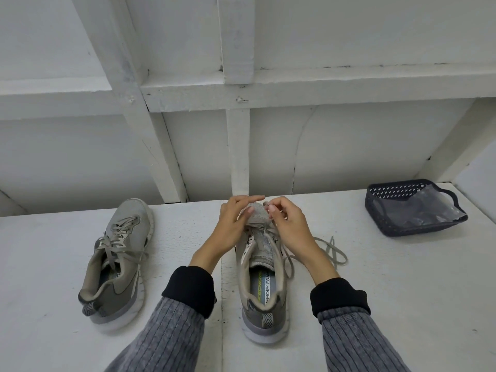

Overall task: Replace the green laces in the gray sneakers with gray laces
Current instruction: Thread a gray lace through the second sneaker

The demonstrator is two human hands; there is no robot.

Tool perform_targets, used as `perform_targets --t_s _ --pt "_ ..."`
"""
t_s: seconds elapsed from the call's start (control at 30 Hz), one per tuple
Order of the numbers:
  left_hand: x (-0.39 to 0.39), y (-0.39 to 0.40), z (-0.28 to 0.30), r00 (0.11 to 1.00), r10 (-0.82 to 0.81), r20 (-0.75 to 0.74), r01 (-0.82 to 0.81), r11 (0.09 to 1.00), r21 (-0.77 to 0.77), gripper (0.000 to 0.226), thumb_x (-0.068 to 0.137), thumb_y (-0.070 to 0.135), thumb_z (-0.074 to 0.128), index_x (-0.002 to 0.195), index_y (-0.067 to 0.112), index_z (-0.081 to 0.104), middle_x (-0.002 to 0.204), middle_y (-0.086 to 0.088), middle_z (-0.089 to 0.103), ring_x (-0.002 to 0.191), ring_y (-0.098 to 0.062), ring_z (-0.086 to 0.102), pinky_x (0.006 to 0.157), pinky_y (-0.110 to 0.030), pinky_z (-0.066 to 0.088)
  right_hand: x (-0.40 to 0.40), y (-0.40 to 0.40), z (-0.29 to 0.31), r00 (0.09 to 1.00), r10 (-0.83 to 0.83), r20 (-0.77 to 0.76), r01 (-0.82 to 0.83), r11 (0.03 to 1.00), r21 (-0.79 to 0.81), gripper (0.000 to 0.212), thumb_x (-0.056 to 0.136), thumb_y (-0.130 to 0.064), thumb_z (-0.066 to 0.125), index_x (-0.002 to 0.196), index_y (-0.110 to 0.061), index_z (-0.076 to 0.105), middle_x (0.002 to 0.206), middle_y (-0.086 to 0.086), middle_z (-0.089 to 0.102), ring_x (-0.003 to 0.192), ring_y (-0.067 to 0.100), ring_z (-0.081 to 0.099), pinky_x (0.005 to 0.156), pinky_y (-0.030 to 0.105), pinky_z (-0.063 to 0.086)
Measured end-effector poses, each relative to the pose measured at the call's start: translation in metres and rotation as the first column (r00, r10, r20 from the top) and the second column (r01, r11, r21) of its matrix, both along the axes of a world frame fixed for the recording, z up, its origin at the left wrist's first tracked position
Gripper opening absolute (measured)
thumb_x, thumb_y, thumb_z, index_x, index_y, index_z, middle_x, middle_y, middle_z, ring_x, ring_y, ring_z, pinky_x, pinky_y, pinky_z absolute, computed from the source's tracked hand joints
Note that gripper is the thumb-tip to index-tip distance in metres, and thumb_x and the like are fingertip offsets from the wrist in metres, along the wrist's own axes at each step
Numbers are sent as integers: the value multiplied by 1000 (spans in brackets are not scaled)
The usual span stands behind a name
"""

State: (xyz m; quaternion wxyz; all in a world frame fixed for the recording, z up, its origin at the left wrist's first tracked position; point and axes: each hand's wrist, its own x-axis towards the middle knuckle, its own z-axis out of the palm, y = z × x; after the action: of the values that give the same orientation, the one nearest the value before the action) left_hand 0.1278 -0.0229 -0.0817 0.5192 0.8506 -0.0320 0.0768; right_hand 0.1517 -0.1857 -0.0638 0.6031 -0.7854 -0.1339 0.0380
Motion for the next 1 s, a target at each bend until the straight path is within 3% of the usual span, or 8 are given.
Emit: perform_targets --t_s 0.27,0.53,0.63,0.7,0.77,0.83,0.93,1.0 --pt "-3 -9 8 969 -163 -184 135 979 -155 29 100 36 50 104 20 73 129 5 49 129 -5 37 112 -24 31 -3 -7 1 999 -47 -24 45 995 -93 25 98 -22 52 79 -10 62 80 8 65 67 16 52 65 27 41" --pt "-12 -12 26 955 -92 -283 -31 915 -403 32 102 11 38 76 11 58 84 2 64 80 -5 59 77 -16 44 -7 -9 -5 992 -108 -59 102 991 -91 31 99 -23 50 74 -5 52 64 0 47 60 12 40 60 27 35" --pt "-6 -1 33 963 40 -266 -233 618 -751 39 103 9 34 65 15 37 50 5 44 49 -11 50 75 -29 47 -7 -12 -10 984 -146 -106 144 989 -28 30 99 -25 48 73 -10 50 61 -4 44 60 13 39 62 28 36" --pt "-8 14 37 939 160 -303 -343 460 -819 39 104 18 41 65 17 36 49 8 30 40 -8 31 54 -23 46 -6 -14 -13 974 -181 -136 186 982 24 29 100 -25 49 76 -10 53 59 -8 44 58 11 38 61 29 35" --pt "-13 28 37 872 375 -313 -486 594 -641 40 102 27 48 64 18 37 54 6 28 44 -8 25 44 -21 28 -7 -15 -15 974 -176 -143 183 982 40 25 99 -23 51 79 -10 59 58 -9 44 55 7 36 58 26 34" --pt "-19 40 28 788 581 -203 -615 759 -214 43 99 35 51 65 11 43 59 2 40 53 -12 36 52 -28 28 -9 -14 -16 979 -140 -145 148 988 42 20 98 -23 53 82 -14 61 61 -4 46 54 7 35 55 25 32" --pt "-24 47 10 748 659 -71 -590 710 384 29 98 35 48 88 16 67 91 1 66 86 -22 57 70 -33 42 -11 -11 -15 986 -95 -137 97 995 10 20 98 -25 54 85 -12 62 70 4 53 60 11 40 58 25 35" --pt "-22 43 1 846 534 -10 -471 755 457 24 100 30 49 107 20 69 117 -1 63 111 -26 52 87 -38 42 -11 -10 -12 990 -59 -124 56 998 -26 20 98 -24 53 87 -12 63 78 6 59 67 12 48 64 25 40"
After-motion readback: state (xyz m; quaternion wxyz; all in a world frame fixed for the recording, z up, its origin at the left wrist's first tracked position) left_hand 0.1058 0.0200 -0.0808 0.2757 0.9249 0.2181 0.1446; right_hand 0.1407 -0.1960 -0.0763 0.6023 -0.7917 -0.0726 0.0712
